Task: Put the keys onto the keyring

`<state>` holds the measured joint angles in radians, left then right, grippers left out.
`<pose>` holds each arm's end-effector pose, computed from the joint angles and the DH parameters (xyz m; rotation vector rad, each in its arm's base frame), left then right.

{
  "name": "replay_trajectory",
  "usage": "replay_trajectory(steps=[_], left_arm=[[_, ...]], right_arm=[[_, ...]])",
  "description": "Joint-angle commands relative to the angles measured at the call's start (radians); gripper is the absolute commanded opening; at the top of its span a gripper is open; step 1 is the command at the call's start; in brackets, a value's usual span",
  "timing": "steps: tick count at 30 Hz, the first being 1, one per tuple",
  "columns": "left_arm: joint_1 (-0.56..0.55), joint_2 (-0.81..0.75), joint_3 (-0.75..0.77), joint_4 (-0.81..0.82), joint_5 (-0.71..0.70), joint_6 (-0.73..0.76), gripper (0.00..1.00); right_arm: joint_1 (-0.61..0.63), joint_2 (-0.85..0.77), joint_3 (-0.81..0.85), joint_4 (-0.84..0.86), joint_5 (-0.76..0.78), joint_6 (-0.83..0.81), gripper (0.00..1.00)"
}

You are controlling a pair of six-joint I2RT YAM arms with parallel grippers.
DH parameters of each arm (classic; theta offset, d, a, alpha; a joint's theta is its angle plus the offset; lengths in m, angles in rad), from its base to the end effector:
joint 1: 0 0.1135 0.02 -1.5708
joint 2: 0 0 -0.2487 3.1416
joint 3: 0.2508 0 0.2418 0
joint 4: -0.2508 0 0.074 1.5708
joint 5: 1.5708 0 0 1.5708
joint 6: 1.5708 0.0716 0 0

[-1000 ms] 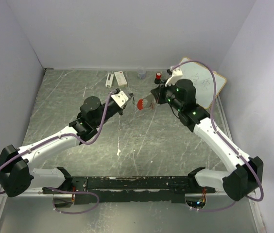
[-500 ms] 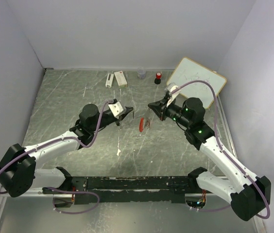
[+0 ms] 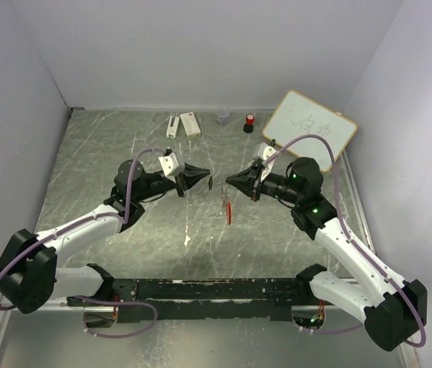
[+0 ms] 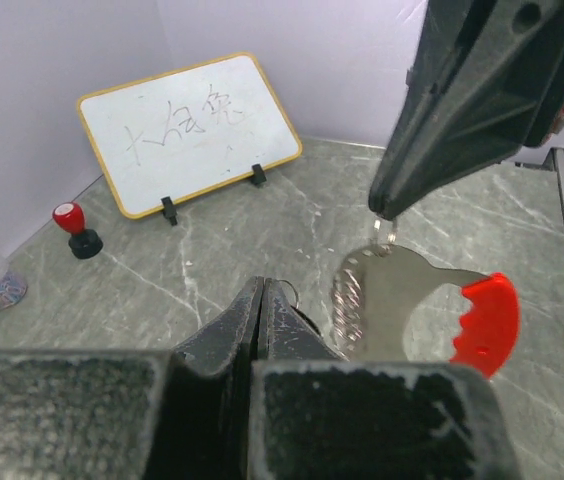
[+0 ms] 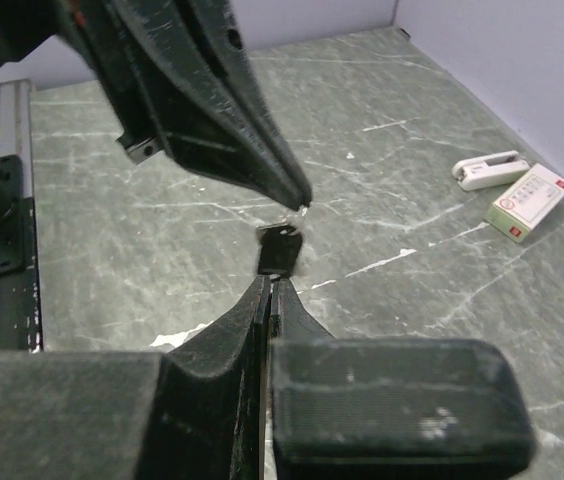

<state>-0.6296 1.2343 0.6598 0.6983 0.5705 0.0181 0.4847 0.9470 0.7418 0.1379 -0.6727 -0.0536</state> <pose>0.2200 -0.2081 0.2879 0.9209 1.2256 -0.9027 0.1969 0.1541 0.3176 -0.9372 1.4148 0.8735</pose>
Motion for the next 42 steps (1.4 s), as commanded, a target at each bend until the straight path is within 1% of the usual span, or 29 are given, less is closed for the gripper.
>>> replay_trajectory(steps=[1, 3, 9, 15, 22, 28, 36, 39, 42], left_arm=[[0.053, 0.038, -0.002, 0.171, 0.139, -0.121, 0.07], [0.072, 0.058, -0.011, 0.236, 0.177, -0.158, 0.07], [0.09, 0.107, -0.002, 0.296, 0.254, -0.21, 0.07], [0.092, 0.1, 0.002, 0.27, 0.286, -0.224, 0.07], [0.091, 0.126, 0.014, 0.283, 0.328, -0.278, 0.07], [0.092, 0.134, 0.043, 0.214, 0.331, -0.28, 0.07], [0.097, 0.161, 0.136, 0.043, 0.347, -0.283, 0.07], [0.106, 0.179, 0.172, 0.021, 0.396, -0.315, 0.07], [0.119, 0.2, 0.187, 0.054, 0.468, -0.378, 0.07]], right_arm=[[0.005, 0.013, 0.008, 0.022, -0.101, -0.049, 0.0], [0.005, 0.025, 0.013, 0.016, -0.127, -0.055, 0.0], [0.005, 0.053, 0.006, 0.043, -0.138, -0.038, 0.0], [0.005, 0.068, 0.015, 0.057, -0.128, -0.031, 0.0], [0.005, 0.084, 0.009, 0.074, -0.119, -0.038, 0.0], [0.005, 0.098, 0.016, 0.056, -0.111, -0.067, 0.0], [0.03, 0.107, 0.019, 0.006, -0.102, -0.143, 0.0], [0.03, 0.095, 0.014, -0.008, -0.097, -0.184, 0.0], [0.03, 0.084, 0.011, -0.02, -0.083, -0.21, 0.0]])
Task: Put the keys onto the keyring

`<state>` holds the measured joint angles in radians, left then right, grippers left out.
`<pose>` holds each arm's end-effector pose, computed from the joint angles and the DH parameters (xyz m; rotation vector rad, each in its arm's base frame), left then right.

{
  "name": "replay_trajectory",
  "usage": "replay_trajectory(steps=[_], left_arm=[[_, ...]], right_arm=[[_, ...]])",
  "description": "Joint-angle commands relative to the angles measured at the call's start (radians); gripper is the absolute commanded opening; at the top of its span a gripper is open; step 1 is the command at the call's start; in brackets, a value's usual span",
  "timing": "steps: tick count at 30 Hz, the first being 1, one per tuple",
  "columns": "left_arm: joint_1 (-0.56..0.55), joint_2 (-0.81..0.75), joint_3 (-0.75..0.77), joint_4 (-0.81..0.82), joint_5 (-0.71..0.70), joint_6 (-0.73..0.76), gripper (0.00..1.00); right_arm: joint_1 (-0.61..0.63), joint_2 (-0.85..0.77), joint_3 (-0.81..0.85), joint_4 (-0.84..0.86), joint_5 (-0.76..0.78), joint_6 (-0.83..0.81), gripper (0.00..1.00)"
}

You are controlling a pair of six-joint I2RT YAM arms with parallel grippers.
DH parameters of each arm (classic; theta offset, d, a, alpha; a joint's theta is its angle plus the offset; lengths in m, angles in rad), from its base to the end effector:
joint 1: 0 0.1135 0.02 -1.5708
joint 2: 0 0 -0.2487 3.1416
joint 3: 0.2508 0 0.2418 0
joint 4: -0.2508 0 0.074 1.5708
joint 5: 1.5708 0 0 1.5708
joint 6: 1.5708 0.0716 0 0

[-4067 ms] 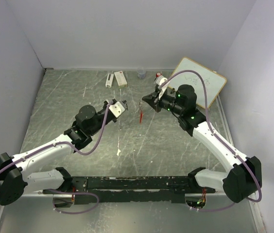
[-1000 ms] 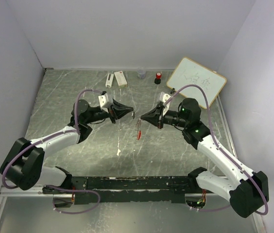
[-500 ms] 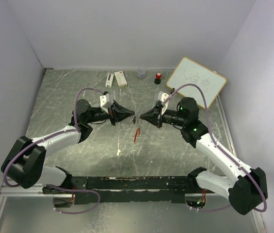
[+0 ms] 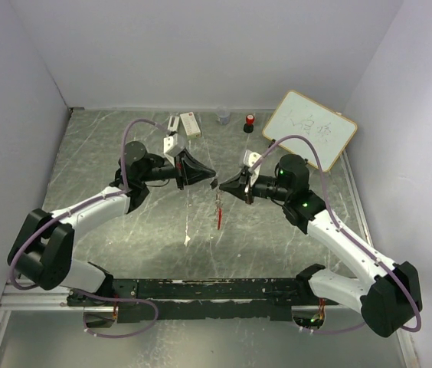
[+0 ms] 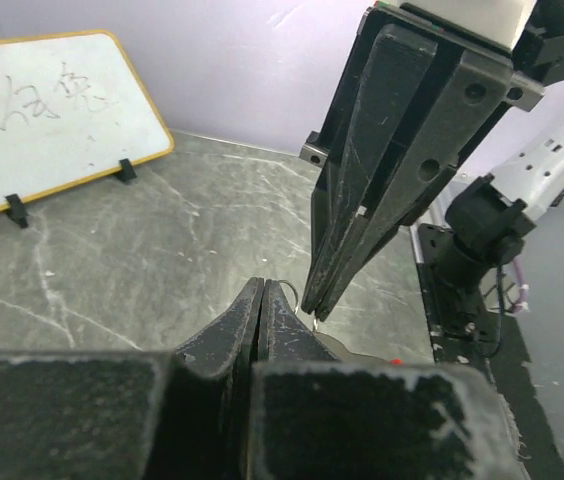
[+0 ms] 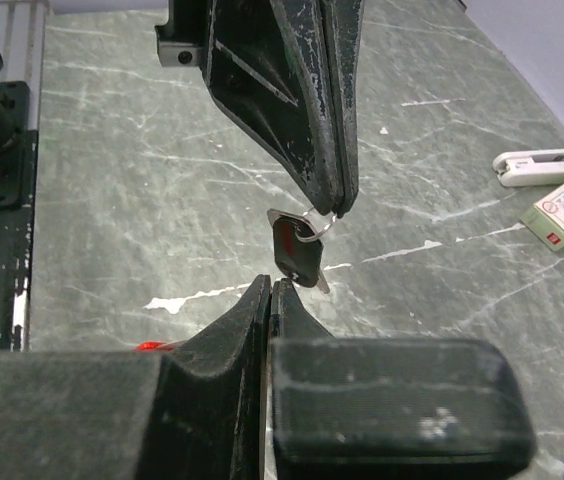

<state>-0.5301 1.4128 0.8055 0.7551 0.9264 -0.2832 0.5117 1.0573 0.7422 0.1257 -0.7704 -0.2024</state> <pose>0.2499 -0.2128 0.2919 0.9832 1.2973 -1.2923 0.2043 0.1719 0.2910 -1.1272 1.3928 0.8969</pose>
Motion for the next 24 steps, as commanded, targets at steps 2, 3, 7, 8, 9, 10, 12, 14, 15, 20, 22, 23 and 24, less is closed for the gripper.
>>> replay_trajectory(steps=[2, 3, 7, 8, 9, 10, 12, 14, 15, 20, 22, 23, 24], left_arm=[[0.027, 0.044, 0.061, -0.001, 0.166, -0.116, 0.07], [0.032, 0.053, 0.07, -0.005, 0.197, -0.128, 0.07], [0.04, 0.072, 0.1, -0.044, 0.258, -0.142, 0.07], [0.041, 0.073, 0.108, -0.064, 0.265, -0.137, 0.07], [0.041, 0.072, 0.117, -0.098, 0.269, -0.125, 0.07], [0.041, 0.07, 0.126, -0.128, 0.272, -0.112, 0.07], [0.041, 0.069, 0.148, -0.205, 0.273, -0.082, 0.07], [0.041, 0.072, 0.17, -0.281, 0.28, -0.022, 0.07], [0.041, 0.072, 0.176, -0.3, 0.284, -0.011, 0.07], [0.041, 0.087, 0.194, -0.357, 0.299, 0.011, 0.07], [0.042, 0.099, 0.198, -0.347, 0.312, -0.001, 0.07], [0.042, 0.105, 0.2, -0.34, 0.324, -0.011, 0.07], [0.042, 0.114, 0.204, -0.33, 0.332, -0.019, 0.07]], right_arm=[[0.003, -0.03, 0.013, -0.025, 0.02, -0.081, 0.0], [0.003, -0.032, 0.014, -0.027, 0.023, -0.086, 0.0], [0.003, -0.044, 0.01, -0.032, 0.024, -0.107, 0.0], [0.003, -0.049, 0.008, -0.032, 0.025, -0.114, 0.0], [0.003, -0.054, 0.005, -0.032, 0.024, -0.123, 0.0], [0.004, -0.06, 0.0, -0.03, 0.024, -0.132, 0.0], [0.004, -0.07, -0.007, -0.028, 0.023, -0.153, 0.0], [0.003, -0.076, -0.009, -0.041, 0.013, -0.181, 0.0], [0.004, -0.078, -0.009, -0.044, 0.012, -0.194, 0.0], [0.003, -0.087, -0.019, -0.065, -0.012, -0.266, 0.0], [0.003, -0.089, -0.021, -0.071, -0.008, -0.282, 0.0], [0.004, -0.088, -0.02, -0.075, -0.008, -0.288, 0.0], [0.003, -0.086, -0.014, -0.082, -0.012, -0.293, 0.0]])
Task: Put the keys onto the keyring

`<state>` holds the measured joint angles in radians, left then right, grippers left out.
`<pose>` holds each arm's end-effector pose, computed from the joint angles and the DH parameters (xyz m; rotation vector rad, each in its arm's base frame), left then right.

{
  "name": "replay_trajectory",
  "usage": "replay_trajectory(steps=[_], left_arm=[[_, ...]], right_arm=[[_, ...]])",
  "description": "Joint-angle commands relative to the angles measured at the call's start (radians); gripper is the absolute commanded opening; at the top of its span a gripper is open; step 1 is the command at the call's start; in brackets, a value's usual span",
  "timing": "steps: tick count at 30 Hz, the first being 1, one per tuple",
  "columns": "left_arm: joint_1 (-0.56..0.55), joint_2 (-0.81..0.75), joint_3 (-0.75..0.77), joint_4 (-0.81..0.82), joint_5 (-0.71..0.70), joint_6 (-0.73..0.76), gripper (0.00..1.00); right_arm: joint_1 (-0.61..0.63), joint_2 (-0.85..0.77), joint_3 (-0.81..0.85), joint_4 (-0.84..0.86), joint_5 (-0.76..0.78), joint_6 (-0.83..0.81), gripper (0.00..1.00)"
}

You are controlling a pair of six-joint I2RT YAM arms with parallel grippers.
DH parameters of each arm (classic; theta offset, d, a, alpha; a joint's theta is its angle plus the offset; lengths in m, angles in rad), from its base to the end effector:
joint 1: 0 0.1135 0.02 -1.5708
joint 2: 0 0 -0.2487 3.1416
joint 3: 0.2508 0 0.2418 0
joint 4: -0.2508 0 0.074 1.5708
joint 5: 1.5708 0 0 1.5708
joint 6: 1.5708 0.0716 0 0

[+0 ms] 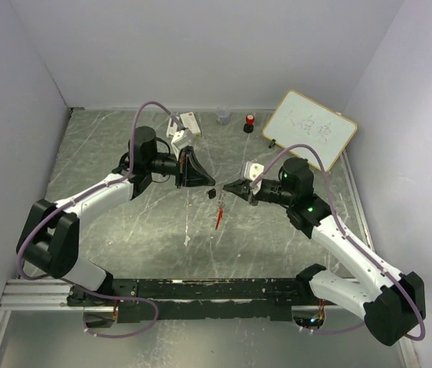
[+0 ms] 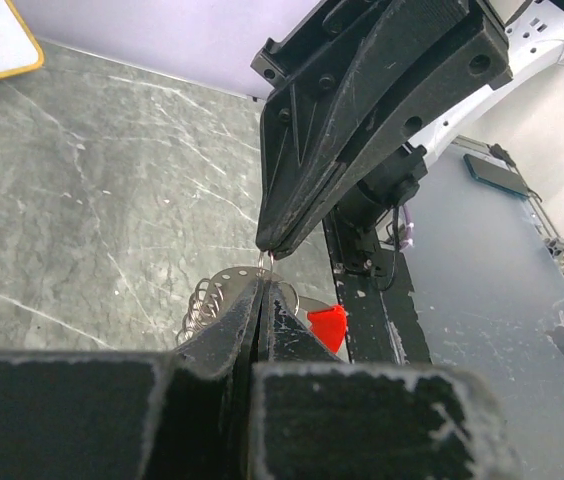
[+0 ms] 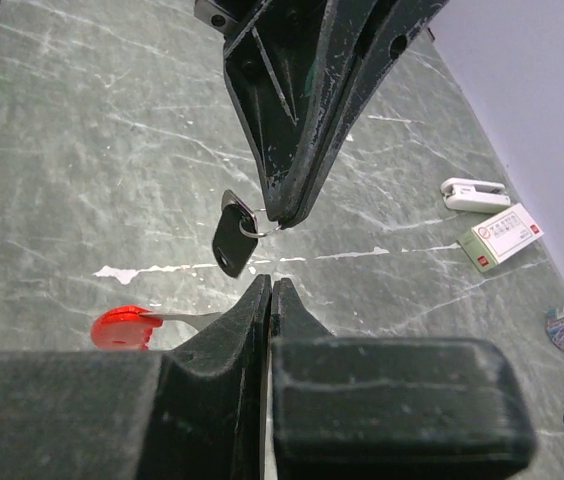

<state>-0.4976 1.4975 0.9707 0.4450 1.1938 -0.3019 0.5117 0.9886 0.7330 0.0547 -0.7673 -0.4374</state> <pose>0.2621 -0.2181 0.2874 1.1328 1.4679 -1.5473 0.1919 0.1648 0.2950 -1.2617 1.2426 0.7294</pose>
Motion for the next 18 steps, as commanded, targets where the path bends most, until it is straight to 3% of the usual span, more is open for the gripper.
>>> replay_trajectory(steps=[1, 9, 18], left_arm=[[0.01, 0.038, 0.042, -0.012, 0.071, -0.008, 0.07], [0.01, 0.072, 0.089, -0.101, 0.056, 0.021, 0.07], [0.01, 0.1, 0.108, -0.068, 0.091, -0.029, 0.07]], right_arm=[[0.004, -0.014, 0.0, -0.018, -0.018, -0.063, 0.0], [0.004, 0.0, 0.021, -0.05, -0.047, -0.091, 0.0], [0.007, 0.02, 0.039, -0.074, -0.062, -0.118, 0.0]])
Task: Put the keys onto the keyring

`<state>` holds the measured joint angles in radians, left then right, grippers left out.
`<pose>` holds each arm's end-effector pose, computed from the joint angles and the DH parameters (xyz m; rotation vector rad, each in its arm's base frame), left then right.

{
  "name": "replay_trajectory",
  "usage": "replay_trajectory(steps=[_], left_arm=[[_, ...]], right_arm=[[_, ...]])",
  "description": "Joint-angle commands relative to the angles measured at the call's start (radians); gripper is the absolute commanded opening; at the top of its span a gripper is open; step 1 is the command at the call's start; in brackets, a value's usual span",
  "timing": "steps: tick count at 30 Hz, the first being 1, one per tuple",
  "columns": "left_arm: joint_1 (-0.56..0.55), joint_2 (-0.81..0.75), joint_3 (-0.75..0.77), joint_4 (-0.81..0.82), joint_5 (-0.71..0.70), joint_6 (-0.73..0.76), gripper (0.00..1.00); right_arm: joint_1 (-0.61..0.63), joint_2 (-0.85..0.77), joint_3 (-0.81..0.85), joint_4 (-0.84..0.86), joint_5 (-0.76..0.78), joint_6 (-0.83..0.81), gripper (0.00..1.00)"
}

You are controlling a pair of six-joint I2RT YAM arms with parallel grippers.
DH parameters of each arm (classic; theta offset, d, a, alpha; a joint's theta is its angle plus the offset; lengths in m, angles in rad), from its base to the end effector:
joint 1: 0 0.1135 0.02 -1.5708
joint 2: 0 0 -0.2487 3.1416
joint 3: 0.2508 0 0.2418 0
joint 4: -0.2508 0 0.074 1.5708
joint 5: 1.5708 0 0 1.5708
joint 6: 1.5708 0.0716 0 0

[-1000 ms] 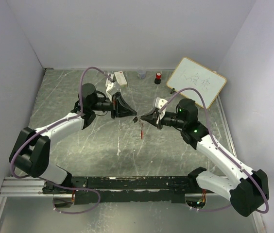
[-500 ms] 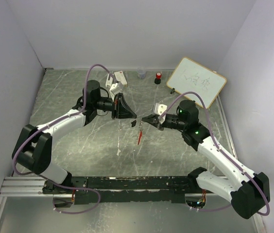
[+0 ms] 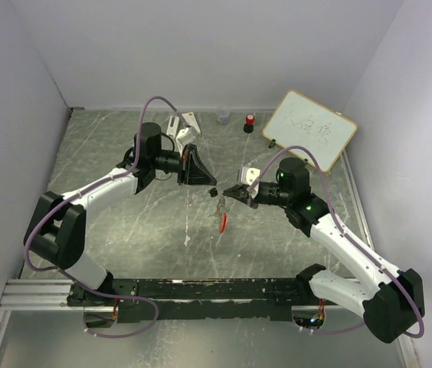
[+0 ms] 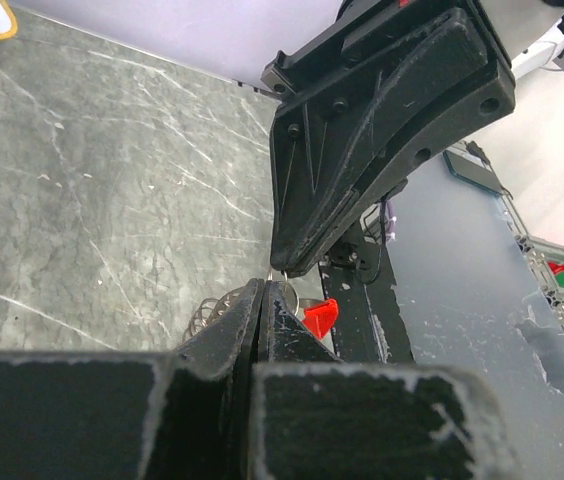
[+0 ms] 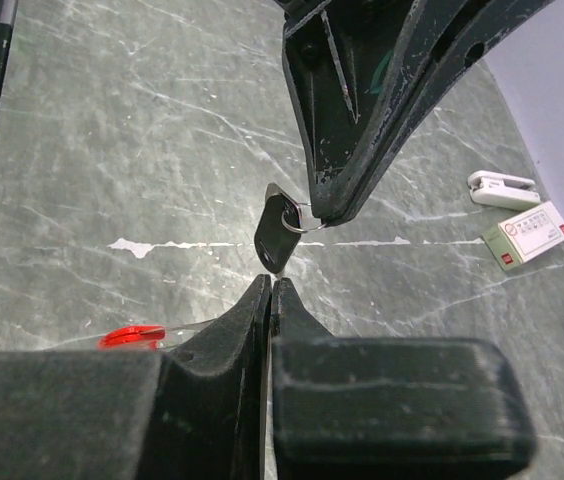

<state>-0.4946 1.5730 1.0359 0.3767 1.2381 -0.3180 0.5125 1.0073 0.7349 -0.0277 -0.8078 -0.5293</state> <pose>0.2747 -0.2251 0.2784 1.1339 1.5439 -1.6229 0.1898 0.1662 0.2820 -1.3516 1.2456 0.7384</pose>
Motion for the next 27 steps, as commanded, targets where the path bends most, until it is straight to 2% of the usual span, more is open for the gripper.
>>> replay_trajectory(steps=[1, 8, 27], left_arm=[[0.007, 0.027, 0.048, -0.014, 0.046, -0.005, 0.07], [0.004, 0.043, 0.067, -0.072, 0.046, 0.019, 0.07], [-0.026, 0.023, 0.039, -0.1, 0.05, 0.032, 0.07]], right_arm=[[0.005, 0.001, 0.037, 0.006, -0.021, -0.029, 0.0], [0.008, 0.014, 0.043, -0.008, -0.022, -0.06, 0.0], [0.007, 0.039, 0.073, -0.04, -0.054, -0.168, 0.0]])
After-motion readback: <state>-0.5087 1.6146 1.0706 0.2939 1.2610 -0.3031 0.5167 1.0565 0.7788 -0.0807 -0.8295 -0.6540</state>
